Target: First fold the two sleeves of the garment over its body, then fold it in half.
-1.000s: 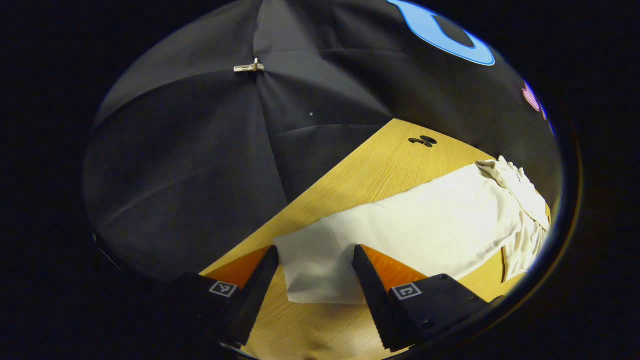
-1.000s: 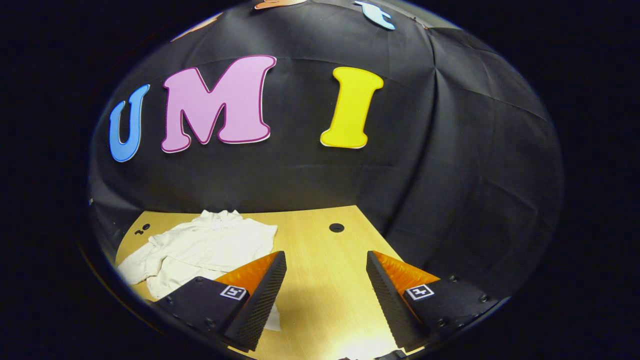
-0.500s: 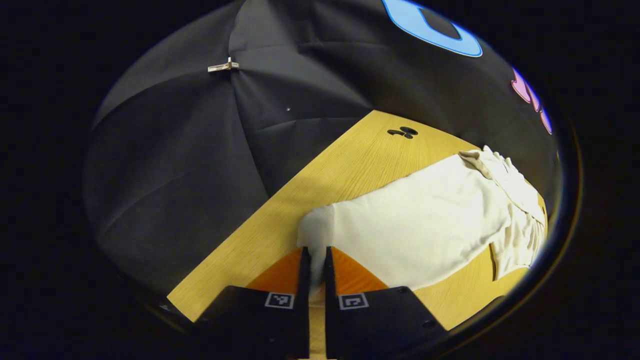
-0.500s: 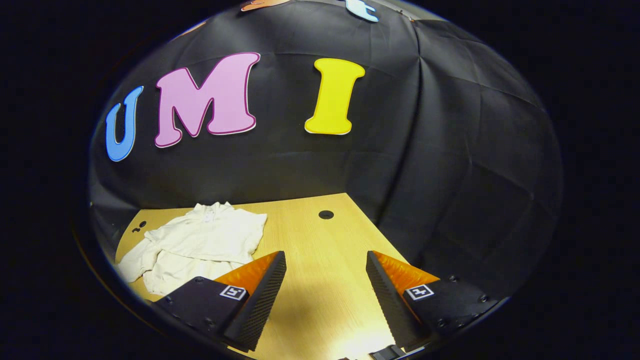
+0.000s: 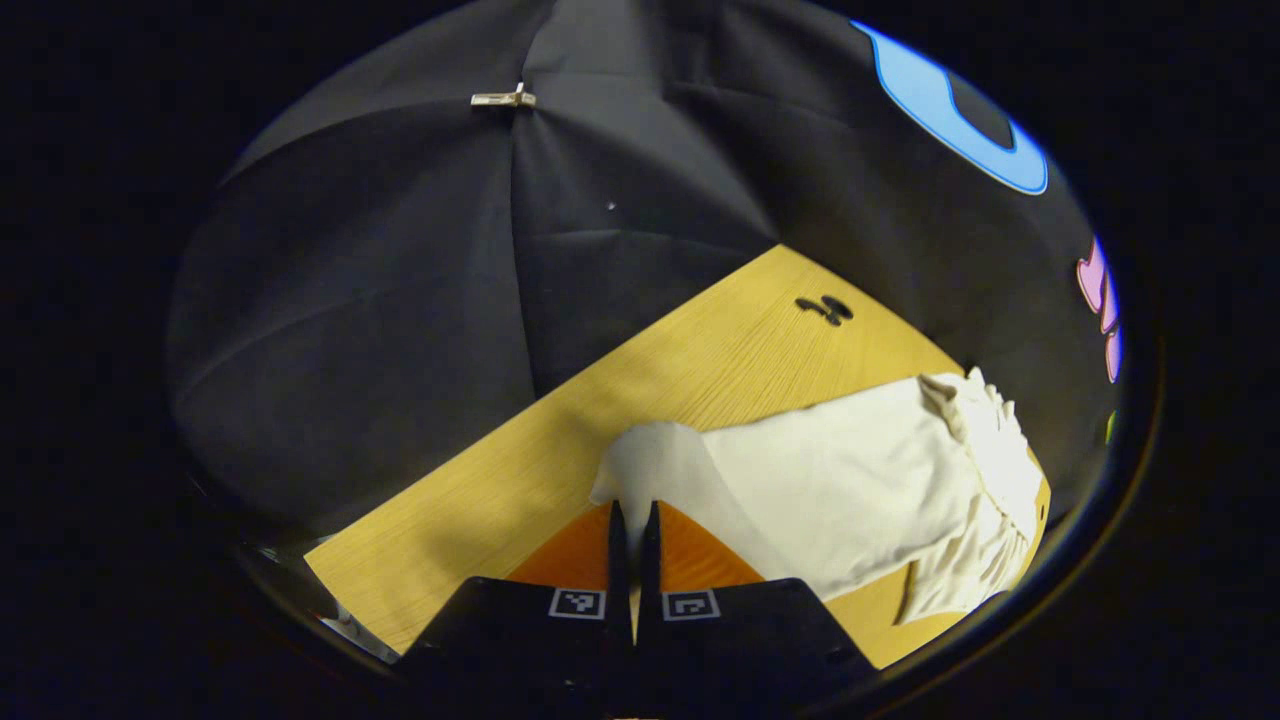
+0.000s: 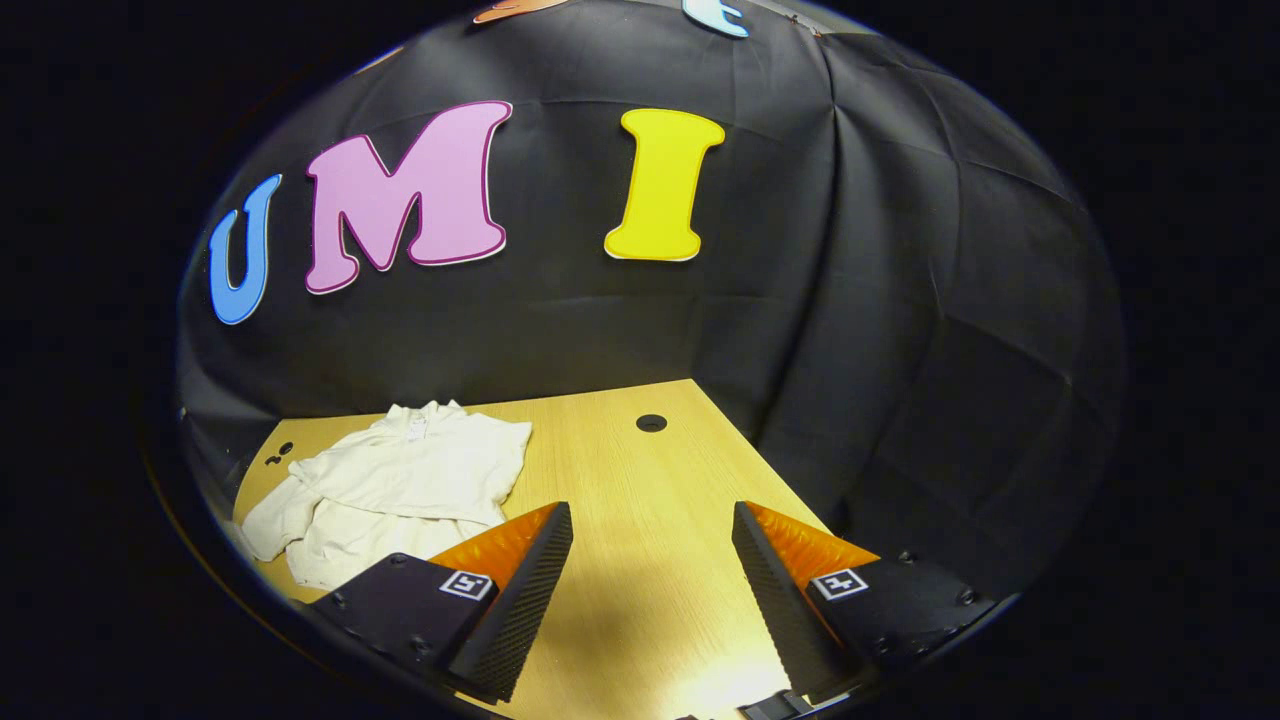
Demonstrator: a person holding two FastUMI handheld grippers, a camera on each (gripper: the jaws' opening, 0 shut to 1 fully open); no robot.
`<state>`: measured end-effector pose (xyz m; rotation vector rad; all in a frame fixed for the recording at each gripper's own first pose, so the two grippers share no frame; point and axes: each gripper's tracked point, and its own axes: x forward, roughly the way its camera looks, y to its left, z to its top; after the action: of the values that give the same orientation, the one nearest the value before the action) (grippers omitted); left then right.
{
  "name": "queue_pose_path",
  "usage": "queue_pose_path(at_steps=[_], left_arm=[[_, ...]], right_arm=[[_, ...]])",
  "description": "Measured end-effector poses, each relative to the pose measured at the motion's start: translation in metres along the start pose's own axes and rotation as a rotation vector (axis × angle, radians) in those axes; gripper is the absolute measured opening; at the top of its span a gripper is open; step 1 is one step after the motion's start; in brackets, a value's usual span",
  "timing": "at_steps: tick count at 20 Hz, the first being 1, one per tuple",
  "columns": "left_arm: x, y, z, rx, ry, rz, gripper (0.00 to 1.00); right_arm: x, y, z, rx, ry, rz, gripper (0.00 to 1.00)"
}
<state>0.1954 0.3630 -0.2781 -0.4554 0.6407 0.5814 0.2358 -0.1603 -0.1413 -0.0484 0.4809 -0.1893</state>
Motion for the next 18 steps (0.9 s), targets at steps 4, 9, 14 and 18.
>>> queue_pose_path(at_steps=[4, 9, 14, 18], left_arm=[[-0.005, -0.043, 0.046, 0.041, -0.047, -0.049, 0.06], [-0.003, -0.107, 0.095, 0.114, -0.096, -0.096, 0.06], [0.003, -0.189, 0.136, 0.143, -0.145, -0.154, 0.06], [0.009, -0.270, 0.150, 0.199, -0.175, -0.223, 0.06]], right_arm=[[0.004, -0.007, -0.007, 0.015, 0.013, -0.008, 0.99], [0.013, -0.018, -0.019, 0.042, 0.033, -0.018, 0.99], [0.022, -0.024, -0.034, 0.069, 0.062, -0.014, 0.98], [0.033, -0.028, -0.044, 0.093, 0.084, -0.013, 0.98]])
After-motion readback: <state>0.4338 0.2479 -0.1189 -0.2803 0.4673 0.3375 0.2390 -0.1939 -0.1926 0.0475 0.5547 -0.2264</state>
